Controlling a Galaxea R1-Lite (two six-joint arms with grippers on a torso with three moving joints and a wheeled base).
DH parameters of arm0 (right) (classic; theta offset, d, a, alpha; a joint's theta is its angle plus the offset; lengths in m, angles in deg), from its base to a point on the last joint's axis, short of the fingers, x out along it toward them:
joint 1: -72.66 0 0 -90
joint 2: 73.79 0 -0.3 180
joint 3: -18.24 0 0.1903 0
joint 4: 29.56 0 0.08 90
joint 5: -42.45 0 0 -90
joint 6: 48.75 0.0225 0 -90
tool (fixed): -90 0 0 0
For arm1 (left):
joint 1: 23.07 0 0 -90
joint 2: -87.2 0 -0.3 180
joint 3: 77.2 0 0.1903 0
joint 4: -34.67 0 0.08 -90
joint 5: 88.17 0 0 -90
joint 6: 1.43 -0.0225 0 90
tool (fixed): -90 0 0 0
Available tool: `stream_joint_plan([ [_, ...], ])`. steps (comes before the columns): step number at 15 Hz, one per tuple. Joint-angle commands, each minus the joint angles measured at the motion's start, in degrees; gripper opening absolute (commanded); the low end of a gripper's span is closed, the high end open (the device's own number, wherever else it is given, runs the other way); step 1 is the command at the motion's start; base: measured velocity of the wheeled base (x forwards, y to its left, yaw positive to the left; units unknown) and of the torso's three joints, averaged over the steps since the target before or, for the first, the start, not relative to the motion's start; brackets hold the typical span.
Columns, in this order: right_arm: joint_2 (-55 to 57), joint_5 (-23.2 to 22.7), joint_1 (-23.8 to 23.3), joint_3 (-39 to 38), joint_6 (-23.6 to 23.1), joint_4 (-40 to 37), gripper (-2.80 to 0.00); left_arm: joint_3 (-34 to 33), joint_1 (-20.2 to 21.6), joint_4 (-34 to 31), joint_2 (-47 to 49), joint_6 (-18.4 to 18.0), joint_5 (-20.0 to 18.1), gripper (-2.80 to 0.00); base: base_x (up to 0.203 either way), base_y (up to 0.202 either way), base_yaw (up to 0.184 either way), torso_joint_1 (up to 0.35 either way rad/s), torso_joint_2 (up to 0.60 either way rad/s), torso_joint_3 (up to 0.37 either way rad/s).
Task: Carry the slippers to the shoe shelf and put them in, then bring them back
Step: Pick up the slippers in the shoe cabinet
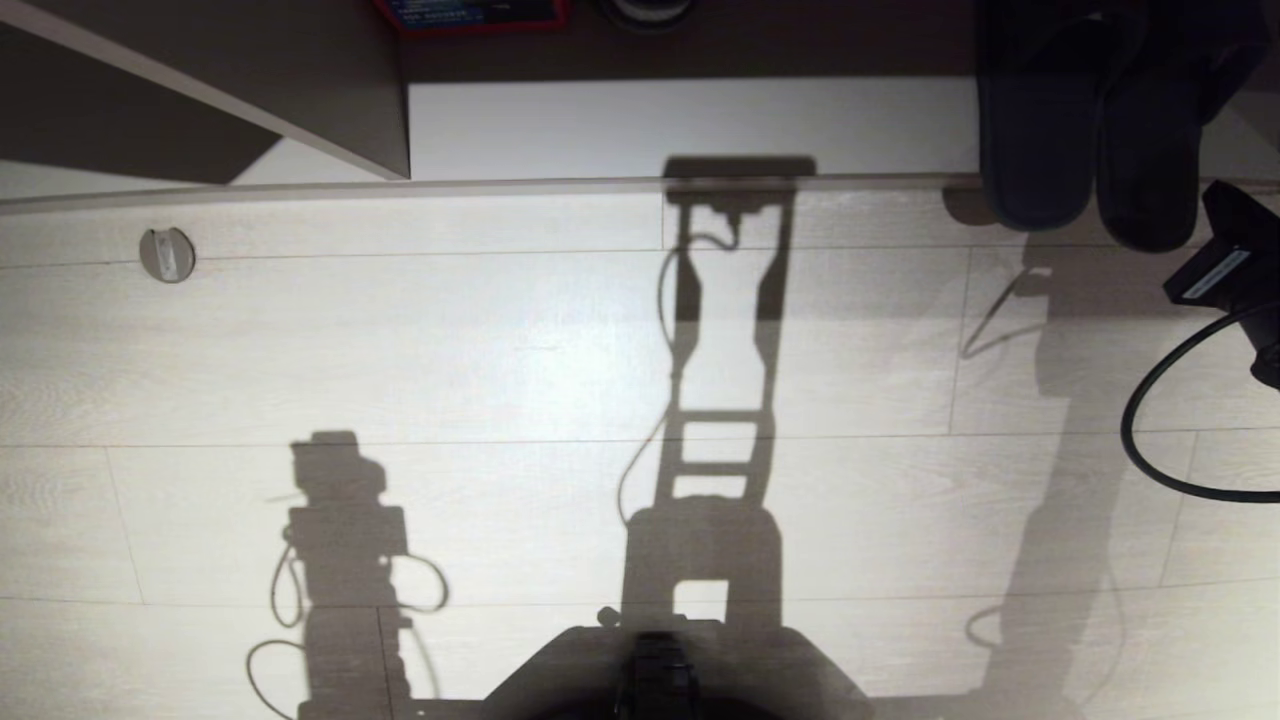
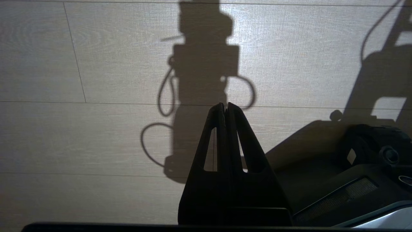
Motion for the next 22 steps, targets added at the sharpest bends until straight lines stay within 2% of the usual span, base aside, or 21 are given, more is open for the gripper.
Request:
stream_joint_plan([
  [1,0.9,0.5,0.4,0.6,0.0,1.0,-2.80,0.0,0.0,0.0,0.0,0.0,0.0,-2.80,0.000,0.000,0.000,0.000,0.00,0.000],
  [2,1.4,1.3,1.0,0.7,-0.1,2.0,-2.80,0.0,0.0,0.0,0.0,0.0,0.0,-2.80,0.000,0.000,0.000,0.000,0.00,0.000],
  [3,1.6,1.3,1.1,0.7,-0.2,2.1,0.00,0.0,0.0,0.0,0.0,0.0,0.0,-2.80,0.000,0.000,0.000,0.000,0.00,0.000],
  [22,6.4,1.3,1.6,9.6,-1.0,1.8,0.00,0.0,0.0,0.0,0.0,0.0,0.0,-2.80,0.000,0.000,0.000,0.000,0.00,0.000],
])
